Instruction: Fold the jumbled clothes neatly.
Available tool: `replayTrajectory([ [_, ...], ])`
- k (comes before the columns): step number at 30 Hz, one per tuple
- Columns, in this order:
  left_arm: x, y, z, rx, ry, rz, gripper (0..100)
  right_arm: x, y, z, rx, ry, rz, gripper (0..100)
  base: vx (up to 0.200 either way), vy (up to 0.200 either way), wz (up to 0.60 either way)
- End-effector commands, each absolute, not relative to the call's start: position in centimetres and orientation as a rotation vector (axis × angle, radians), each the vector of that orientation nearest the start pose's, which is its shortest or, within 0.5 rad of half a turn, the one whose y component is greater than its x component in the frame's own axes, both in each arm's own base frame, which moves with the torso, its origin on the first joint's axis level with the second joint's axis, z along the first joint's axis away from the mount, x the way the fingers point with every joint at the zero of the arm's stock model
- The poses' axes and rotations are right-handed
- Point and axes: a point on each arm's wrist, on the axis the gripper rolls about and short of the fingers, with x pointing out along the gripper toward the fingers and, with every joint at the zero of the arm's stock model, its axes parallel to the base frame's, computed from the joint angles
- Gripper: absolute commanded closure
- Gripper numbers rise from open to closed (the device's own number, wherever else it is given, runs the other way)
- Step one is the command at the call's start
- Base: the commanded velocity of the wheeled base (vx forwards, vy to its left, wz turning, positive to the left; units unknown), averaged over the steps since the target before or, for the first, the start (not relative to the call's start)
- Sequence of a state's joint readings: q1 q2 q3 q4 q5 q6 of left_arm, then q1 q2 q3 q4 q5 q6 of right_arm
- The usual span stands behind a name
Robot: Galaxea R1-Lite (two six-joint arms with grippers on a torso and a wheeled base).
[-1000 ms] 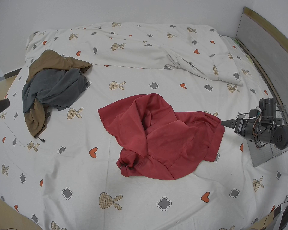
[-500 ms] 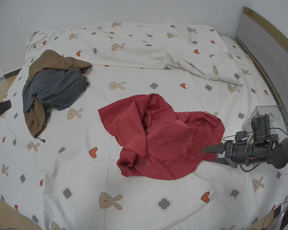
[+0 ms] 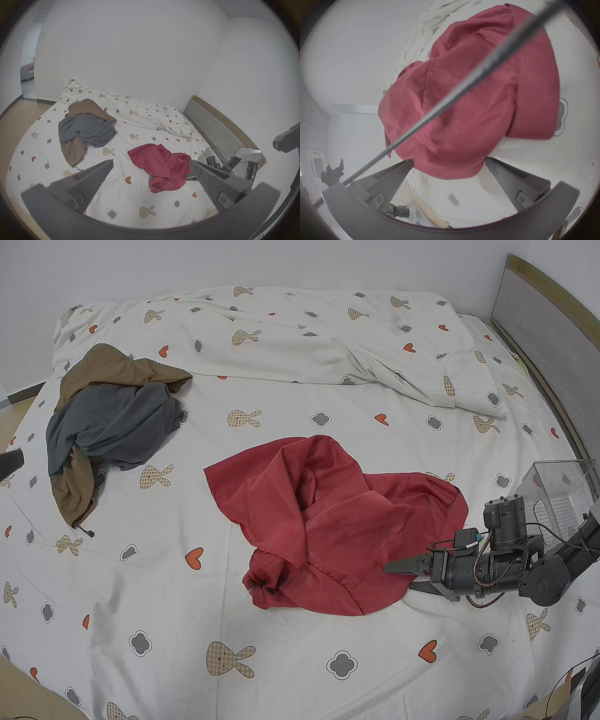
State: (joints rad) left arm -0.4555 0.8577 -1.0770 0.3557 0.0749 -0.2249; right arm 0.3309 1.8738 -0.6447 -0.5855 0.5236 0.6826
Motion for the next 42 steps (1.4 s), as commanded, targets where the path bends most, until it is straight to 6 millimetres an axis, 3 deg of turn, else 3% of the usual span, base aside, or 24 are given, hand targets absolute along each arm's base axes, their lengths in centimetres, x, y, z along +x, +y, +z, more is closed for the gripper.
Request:
replayTrajectory([
  [1,5.4,-2.5,32.5,-0.186,0.175,-0.363,0,28.9,11.3,7.1,0.728,0.935,0.553,0,0.000,0.000,0.00],
  [8,5.4,-2.5,32.5,-0.186,0.175,-0.363,0,29.2,11.8,6.4,0.742,0.937,0.558,0,0.000,0.000,0.00],
  [9,5.4,-2.5,32.5,-0.186,0.175,-0.363,0,29.1,11.9,6.4,0.742,0.937,0.561,100,0.000,0.000,0.00],
  [13,5.4,-2.5,32.5,-0.186,0.175,-0.363,0,28.6,11.9,7.3,0.743,0.919,0.577,100,0.000,0.000,0.00],
  [14,5.4,-2.5,32.5,-0.186,0.175,-0.363,0,27.8,11.6,9.9,0.759,0.854,0.604,100,0.000,0.000,0.00],
  [16,5.4,-2.5,32.5,-0.186,0.175,-0.363,0,27.2,11.3,11.7,0.787,0.806,0.622,100,0.000,0.000,0.00],
  [18,5.5,-2.5,32.4,-0.186,0.178,-0.363,0,25.8,10.5,14.8,0.836,0.721,0.650,100,0.000,0.000,0.00],
  [26,6.0,-2.8,31.6,-0.137,0.209,-0.362,0,23.2,6.4,21.5,0.875,0.495,0.625,100,0.000,0.000,0.00],
  [31,7.1,-3.3,30.4,-0.081,0.251,-0.360,0,23.0,3.9,24.2,0.882,0.404,0.550,100,0.000,0.000,0.00],
  [36,10.6,-5.0,29.8,-0.068,0.288,-0.358,0,22.8,0.9,27.4,0.873,0.248,0.475,100,0.000,0.000,0.00],
  [42,12.9,-6.9,29.3,-0.049,0.344,-0.416,0,22.4,-0.4,28.6,0.865,0.189,0.440,100,0.000,0.000,0.00],
])
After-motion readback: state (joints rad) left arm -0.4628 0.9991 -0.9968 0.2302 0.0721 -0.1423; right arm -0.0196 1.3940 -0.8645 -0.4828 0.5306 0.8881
